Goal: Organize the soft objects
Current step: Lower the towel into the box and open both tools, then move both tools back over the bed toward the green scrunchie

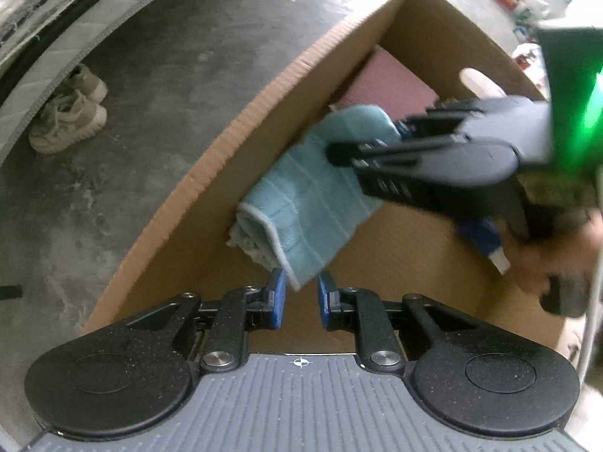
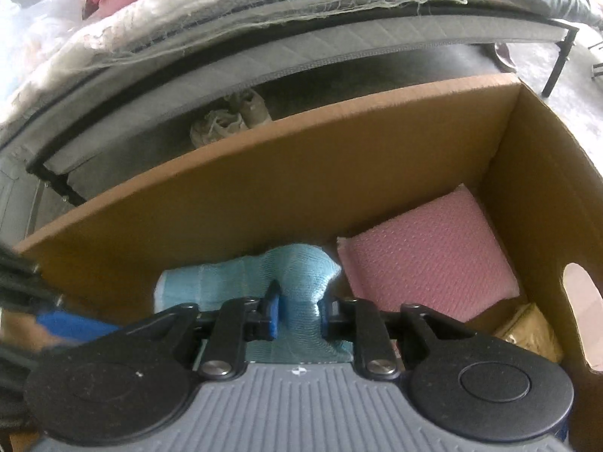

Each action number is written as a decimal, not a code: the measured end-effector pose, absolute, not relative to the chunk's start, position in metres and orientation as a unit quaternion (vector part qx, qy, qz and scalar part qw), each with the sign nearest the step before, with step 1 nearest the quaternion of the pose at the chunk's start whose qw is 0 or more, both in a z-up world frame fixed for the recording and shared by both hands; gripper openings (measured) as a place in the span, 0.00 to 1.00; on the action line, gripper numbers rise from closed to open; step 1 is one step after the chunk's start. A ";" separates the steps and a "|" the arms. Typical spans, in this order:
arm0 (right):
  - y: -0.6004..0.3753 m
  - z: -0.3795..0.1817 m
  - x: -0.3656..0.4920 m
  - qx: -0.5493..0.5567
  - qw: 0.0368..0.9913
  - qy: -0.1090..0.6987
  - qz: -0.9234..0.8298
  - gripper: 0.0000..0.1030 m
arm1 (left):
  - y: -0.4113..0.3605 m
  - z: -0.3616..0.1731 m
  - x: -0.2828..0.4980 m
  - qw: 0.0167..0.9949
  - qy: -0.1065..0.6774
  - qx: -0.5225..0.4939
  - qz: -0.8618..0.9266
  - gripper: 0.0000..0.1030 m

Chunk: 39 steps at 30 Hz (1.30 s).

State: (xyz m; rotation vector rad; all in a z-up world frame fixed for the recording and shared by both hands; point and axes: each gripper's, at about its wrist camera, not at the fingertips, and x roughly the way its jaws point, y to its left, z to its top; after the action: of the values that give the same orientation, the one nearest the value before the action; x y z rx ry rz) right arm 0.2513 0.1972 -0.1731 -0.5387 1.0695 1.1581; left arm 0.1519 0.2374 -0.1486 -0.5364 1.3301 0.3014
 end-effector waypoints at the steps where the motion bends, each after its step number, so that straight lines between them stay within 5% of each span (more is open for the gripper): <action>1: 0.197 -0.172 0.253 -0.232 0.675 0.477 0.512 0.32 | 0.236 -0.148 0.150 0.745 0.607 -0.245 0.131 0.17; 3: 0.195 -0.168 0.256 -0.215 0.687 0.474 0.507 0.57 | 0.234 -0.145 0.147 0.748 0.604 -0.246 0.121 0.17; 5: 0.189 -0.158 0.260 -0.183 0.706 0.469 0.499 0.64 | 0.234 -0.143 0.146 0.751 0.600 -0.251 0.112 0.17; 10: 0.161 -0.129 0.273 -0.084 0.754 0.469 0.452 0.62 | 0.235 -0.145 0.150 0.750 0.602 -0.254 0.103 0.17; 18: 0.133 -0.136 0.268 0.000 0.721 0.534 0.441 0.35 | 0.238 -0.141 0.152 0.758 0.599 -0.245 0.083 0.17; 26: 0.187 -0.191 0.238 -0.121 0.692 0.546 0.456 0.34 | 0.242 -0.145 0.147 0.753 0.612 -0.227 0.080 0.25; 33: 0.141 -0.136 0.228 -0.061 0.733 0.520 0.434 0.35 | 0.241 -0.134 0.141 0.762 0.605 -0.217 0.074 0.40; 39: 0.056 -0.073 0.197 0.026 0.777 0.502 0.379 0.51 | 0.223 -0.102 0.135 0.788 0.580 -0.199 0.058 0.58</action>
State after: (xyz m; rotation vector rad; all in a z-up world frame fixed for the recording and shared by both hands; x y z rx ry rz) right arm 0.1970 0.0564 -0.0726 0.0554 1.0863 0.8210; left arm 0.1352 0.2229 -0.1025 -0.4285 1.2491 0.1242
